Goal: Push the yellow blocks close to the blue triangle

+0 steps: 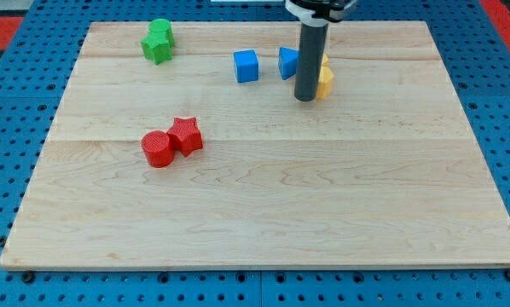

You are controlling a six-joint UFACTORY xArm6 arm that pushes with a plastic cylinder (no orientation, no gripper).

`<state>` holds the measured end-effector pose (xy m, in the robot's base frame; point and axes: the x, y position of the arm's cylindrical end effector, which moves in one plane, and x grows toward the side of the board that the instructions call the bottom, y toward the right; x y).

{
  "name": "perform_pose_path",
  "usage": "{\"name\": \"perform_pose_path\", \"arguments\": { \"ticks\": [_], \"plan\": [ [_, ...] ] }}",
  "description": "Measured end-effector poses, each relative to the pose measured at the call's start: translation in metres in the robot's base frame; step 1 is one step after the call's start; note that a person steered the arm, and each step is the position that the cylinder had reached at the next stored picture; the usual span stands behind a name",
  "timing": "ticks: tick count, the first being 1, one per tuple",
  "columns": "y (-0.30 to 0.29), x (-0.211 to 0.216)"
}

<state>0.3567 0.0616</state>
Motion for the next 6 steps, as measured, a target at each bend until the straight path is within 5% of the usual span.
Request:
{"name": "perform_pose_path", "arguments": {
  "ticks": [1, 3, 4, 6],
  "plan": [
    [-0.018, -0.015],
    [-0.029, 0.076],
    [-0.075, 0.061],
    [-0.132, -0.055]
  ]
}}
